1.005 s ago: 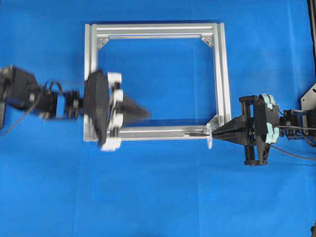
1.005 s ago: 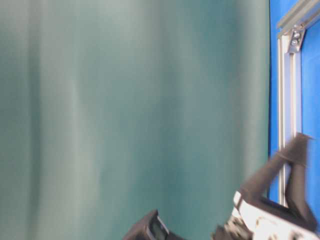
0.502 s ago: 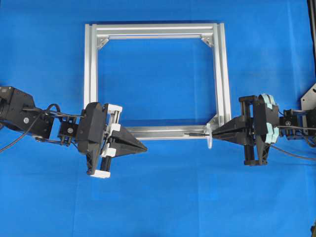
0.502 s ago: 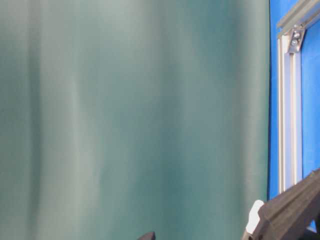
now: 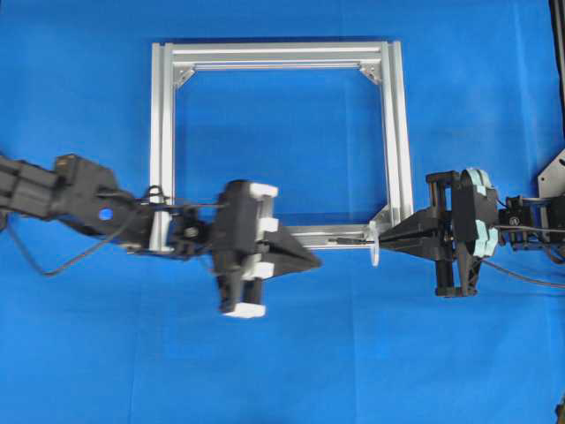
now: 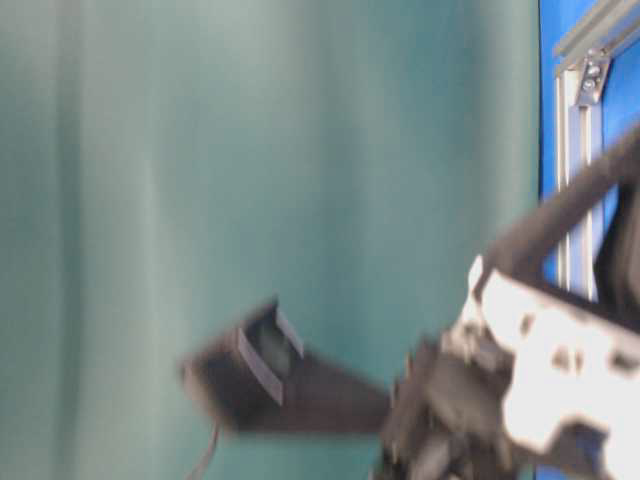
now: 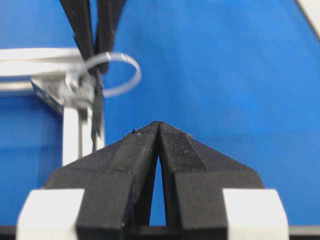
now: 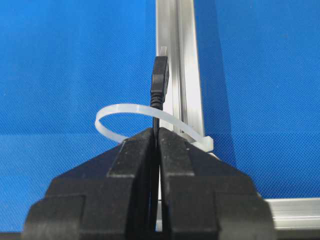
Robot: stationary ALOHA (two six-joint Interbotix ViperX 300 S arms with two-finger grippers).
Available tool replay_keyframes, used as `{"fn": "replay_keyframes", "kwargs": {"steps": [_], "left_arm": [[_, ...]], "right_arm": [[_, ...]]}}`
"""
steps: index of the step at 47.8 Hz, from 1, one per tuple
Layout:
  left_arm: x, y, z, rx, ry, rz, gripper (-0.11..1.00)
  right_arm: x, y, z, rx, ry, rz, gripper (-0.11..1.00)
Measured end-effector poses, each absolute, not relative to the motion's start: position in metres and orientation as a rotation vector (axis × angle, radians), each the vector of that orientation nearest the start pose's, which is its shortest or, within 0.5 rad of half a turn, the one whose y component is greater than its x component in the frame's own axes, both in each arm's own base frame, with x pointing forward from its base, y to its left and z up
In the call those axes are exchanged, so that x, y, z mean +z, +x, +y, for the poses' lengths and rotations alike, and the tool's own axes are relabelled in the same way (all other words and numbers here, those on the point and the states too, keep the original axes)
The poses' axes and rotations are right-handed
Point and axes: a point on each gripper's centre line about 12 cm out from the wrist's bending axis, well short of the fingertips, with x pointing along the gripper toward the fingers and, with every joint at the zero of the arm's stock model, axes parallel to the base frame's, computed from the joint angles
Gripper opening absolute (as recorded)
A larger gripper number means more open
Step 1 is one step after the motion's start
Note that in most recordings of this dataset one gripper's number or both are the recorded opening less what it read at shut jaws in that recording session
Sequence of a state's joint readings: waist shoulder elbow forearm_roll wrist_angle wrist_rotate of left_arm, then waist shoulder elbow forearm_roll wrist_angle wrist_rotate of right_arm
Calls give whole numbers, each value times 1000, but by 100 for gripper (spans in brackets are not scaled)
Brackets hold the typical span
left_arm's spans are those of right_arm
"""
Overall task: Insert the wire through the string loop located on the right side.
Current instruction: 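Move the left gripper down and right toward the plug past the loop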
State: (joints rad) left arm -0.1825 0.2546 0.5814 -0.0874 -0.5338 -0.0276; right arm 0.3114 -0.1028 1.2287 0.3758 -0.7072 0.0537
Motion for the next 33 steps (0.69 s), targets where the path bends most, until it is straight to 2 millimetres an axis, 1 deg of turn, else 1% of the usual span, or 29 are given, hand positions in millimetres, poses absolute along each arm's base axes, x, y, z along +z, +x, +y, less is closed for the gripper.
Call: {"fn": "replay_keyframes", "kwargs": {"steps": [7,12,33], "left_arm": [[143,464,-66,-94,-73,340,0],[142,472,-62,-83,-75,354,0],[145,477,-61,-81,-77,346,1]], "right_arm": [[111,258,53,-6,217,440,-4],[111,258,53,-6,217,440,-4],[111,258,53,-6,217,440,-4]]}}
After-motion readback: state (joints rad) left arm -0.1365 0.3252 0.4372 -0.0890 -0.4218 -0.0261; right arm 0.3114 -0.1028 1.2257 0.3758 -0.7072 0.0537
